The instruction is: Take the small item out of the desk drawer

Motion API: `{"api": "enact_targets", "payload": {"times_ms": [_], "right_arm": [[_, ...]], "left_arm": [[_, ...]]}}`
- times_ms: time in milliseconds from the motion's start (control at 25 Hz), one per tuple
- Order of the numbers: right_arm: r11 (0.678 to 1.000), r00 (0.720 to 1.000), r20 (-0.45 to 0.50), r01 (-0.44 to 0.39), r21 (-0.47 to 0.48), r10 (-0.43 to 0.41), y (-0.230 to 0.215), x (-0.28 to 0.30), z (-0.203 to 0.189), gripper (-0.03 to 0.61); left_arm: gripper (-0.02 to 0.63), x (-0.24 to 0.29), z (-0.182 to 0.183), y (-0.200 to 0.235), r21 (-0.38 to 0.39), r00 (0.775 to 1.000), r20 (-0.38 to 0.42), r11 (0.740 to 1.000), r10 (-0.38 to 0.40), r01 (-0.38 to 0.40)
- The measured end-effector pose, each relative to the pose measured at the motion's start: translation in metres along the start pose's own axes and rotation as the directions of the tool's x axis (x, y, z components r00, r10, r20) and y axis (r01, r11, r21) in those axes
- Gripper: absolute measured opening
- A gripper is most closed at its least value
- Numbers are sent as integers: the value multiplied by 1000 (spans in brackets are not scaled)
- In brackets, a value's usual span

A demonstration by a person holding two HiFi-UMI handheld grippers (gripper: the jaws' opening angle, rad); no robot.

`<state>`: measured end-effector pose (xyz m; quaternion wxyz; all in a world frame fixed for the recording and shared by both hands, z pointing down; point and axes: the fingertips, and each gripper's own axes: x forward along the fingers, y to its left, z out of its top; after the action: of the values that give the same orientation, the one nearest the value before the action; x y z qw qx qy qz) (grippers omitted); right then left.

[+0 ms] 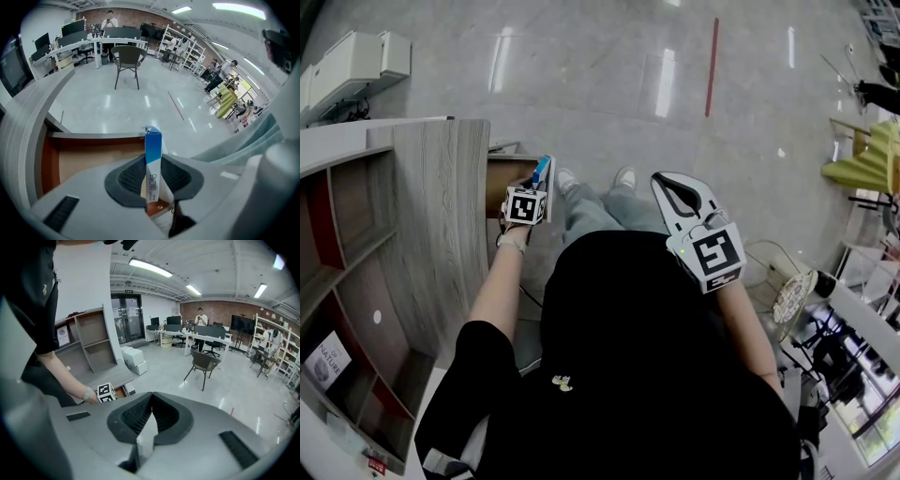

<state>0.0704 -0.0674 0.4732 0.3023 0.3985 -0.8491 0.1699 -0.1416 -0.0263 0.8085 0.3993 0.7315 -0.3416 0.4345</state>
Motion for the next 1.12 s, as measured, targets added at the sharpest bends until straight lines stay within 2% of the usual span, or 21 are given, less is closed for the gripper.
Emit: {"api": "enact_targets", "payload": {"times_ms": [320, 560, 960, 1120], "right_arm": [[1000, 1000, 11, 19, 8, -19, -9, -19, -12, -3], [999, 998, 57, 13, 32, -15, -17, -31, -13, -3], [996, 986, 144, -86, 20, 82, -11, -27, 13, -3], [990, 976, 172, -137, -9, 137, 1, -19, 30, -3]], "left_arm": [[104, 11, 0, -2, 7, 997, 10, 997, 77, -77], [103, -12, 11, -8, 20, 994, 31, 994, 106, -107], [103, -96, 48, -34, -36, 981, 116, 987, 158, -155], [103, -136, 66, -44, -47, 968, 188, 986, 168, -162]]}}
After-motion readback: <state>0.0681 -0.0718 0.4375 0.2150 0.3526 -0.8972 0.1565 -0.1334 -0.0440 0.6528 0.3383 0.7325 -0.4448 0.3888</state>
